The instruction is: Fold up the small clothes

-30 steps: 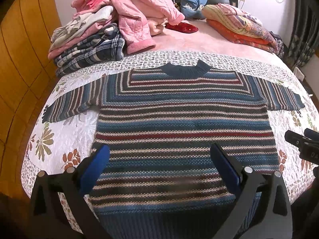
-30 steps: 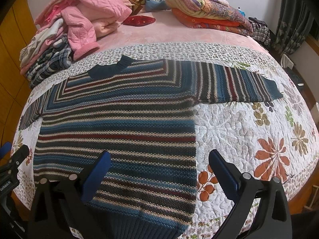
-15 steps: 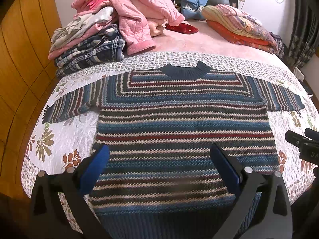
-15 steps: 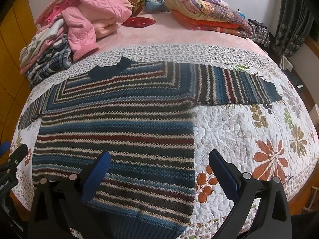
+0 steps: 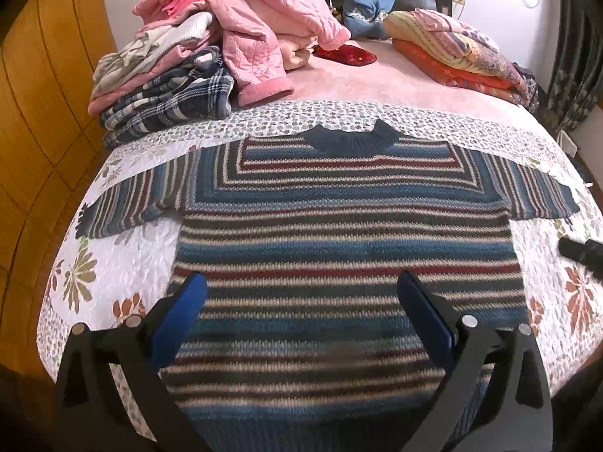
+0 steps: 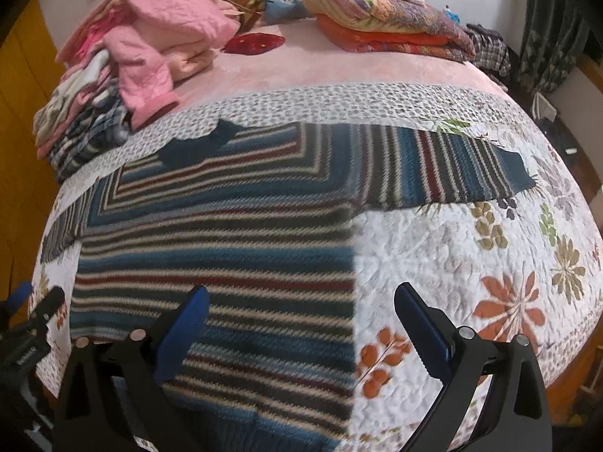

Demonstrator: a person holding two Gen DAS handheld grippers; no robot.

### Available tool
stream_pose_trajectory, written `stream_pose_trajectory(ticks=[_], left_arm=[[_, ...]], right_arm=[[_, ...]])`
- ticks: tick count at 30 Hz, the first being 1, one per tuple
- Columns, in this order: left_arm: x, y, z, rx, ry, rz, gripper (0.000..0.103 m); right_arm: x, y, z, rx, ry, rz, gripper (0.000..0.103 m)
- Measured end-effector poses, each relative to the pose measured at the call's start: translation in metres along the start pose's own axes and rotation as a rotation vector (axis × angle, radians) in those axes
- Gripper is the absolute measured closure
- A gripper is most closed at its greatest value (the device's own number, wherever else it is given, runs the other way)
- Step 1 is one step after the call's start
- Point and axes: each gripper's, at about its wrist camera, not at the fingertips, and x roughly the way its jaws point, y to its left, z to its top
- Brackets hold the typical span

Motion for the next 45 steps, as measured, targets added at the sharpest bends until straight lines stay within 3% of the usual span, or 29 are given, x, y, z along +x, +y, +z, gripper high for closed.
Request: stream_pose_trajectory(ticks=[3, 7, 8, 11, 14, 21, 23, 25, 30, 32, 36, 38, 39, 40, 45], left_arm=[[0.017, -0.005, 0.009, -0.007, 0.023, 0.022, 0.003], [0.040, -0.014, 0.028, -0.056, 0.056, -0.010, 0.003], [0.046, -0.018, 0.036, -0.056, 0.048, -0.006, 0.003], [0.061, -0.037, 0.052, -0.041, 0.042, 0.003, 0.003], [0.077, -0.055, 0.065, -0.050, 0.061, -0.029, 0.003], [0.112, -0.089, 0.078, -0.056, 0.085, -0.050, 0.003], [0.123, -0.095, 0.080, -0.056, 0.096, -0.042, 0.003], [0.129, -0.099, 0.081, -0.058, 0.102, -0.039, 0.003], [0.137, -0.104, 0.083, -0.035, 0.105, -0.031, 0.003], [0.137, -0.104, 0.083, -0.024, 0.103, -0.025, 0.003], [0.137, -0.099, 0.084, -0.005, 0.105, -0.017, 0.003], [0.136, -0.096, 0.085, 0.007, 0.106, -0.011, 0.003], [0.135, -0.094, 0.086, 0.010, 0.107, -0.010, 0.003], [0.134, -0.092, 0.087, 0.012, 0.109, -0.011, 0.003], [0.129, -0.080, 0.096, -0.001, 0.102, -0.025, 0.003]], right_arm=[[0.009, -0.029, 0.026, 0.054, 0.010, -0.038, 0.004], [0.032, -0.080, 0.061, 0.134, 0.072, -0.032, 0.004], [0.043, -0.100, 0.072, 0.169, 0.100, -0.013, 0.004], [0.066, -0.150, 0.094, 0.235, 0.125, -0.063, 0.004], [0.090, -0.203, 0.114, 0.268, 0.160, -0.085, 0.004], [0.131, -0.312, 0.123, 0.454, 0.231, -0.108, 0.004], [0.146, -0.335, 0.118, 0.521, 0.277, -0.071, 0.004], [0.159, -0.351, 0.112, 0.576, 0.313, -0.042, 0.011], [0.178, -0.364, 0.111, 0.571, 0.335, -0.049, 0.015], [0.180, -0.362, 0.117, 0.550, 0.312, -0.066, 0.020], [0.182, -0.363, 0.125, 0.547, 0.280, -0.091, 0.041], [0.179, -0.367, 0.129, 0.554, 0.250, -0.071, 0.061], [0.178, -0.371, 0.134, 0.565, 0.231, -0.031, 0.083], [0.177, -0.373, 0.135, 0.578, 0.220, 0.006, 0.087], [0.157, -0.361, 0.147, 0.566, 0.178, 0.026, 0.089]])
